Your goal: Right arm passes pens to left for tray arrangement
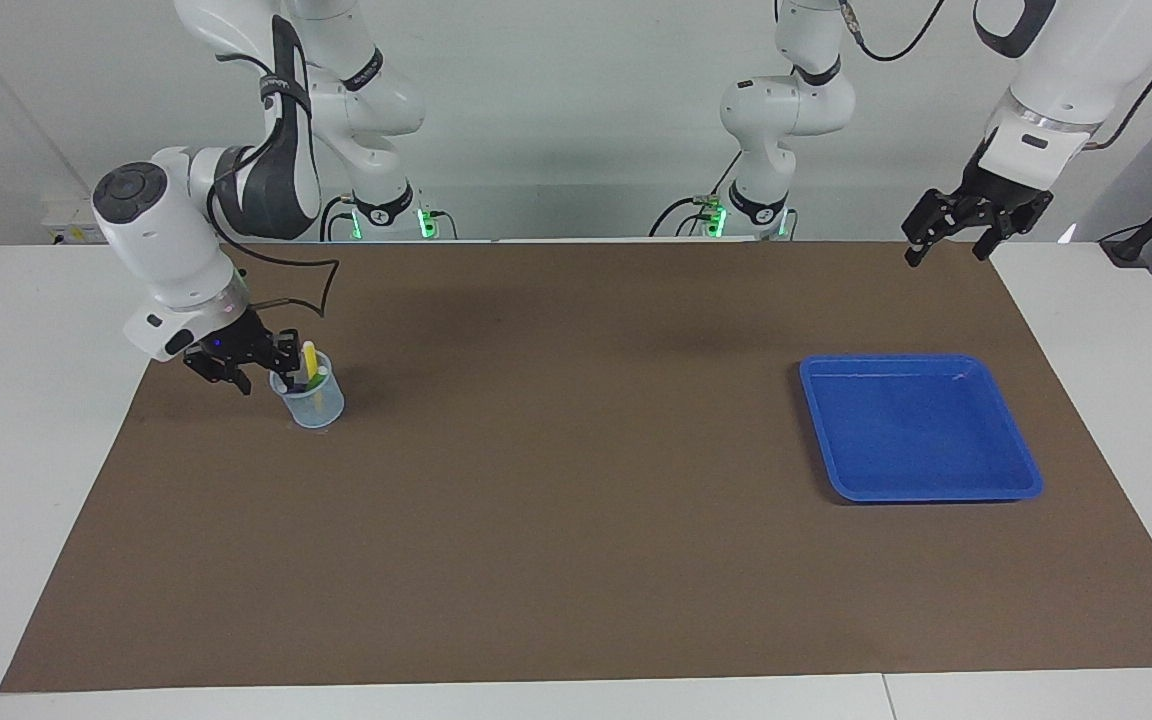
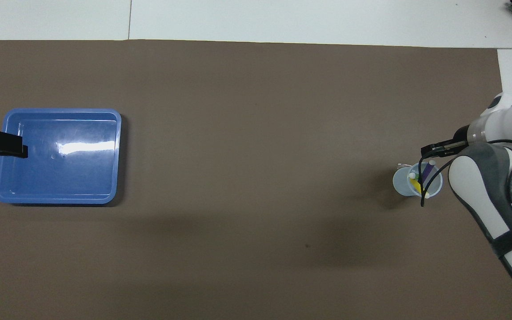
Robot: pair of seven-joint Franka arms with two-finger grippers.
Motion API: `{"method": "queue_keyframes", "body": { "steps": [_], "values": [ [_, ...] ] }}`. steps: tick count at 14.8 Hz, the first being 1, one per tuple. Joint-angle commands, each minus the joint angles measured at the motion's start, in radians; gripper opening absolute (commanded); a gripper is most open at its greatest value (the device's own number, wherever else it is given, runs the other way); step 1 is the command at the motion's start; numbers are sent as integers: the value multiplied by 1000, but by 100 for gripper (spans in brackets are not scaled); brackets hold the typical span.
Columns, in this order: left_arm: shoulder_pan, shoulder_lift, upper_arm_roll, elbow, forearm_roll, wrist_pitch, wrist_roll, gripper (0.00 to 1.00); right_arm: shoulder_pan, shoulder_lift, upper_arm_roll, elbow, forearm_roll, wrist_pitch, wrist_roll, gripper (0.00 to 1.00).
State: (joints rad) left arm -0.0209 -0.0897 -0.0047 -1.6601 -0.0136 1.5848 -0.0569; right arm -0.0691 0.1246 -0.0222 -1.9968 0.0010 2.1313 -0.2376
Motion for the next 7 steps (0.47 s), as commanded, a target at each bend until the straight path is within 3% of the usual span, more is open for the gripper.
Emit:
{"method": "queue_keyframes", "body": {
  "steps": [1, 7],
  "values": [
    [-5, -33, 2, -33, -9, -23, -17, 100, 0, 0, 2, -23, 17, 6, -14, 64],
    [-8, -33, 0, -29, -12, -32, -14, 100, -1, -5, 2, -13, 17, -70, -2, 62]
  ]
}}
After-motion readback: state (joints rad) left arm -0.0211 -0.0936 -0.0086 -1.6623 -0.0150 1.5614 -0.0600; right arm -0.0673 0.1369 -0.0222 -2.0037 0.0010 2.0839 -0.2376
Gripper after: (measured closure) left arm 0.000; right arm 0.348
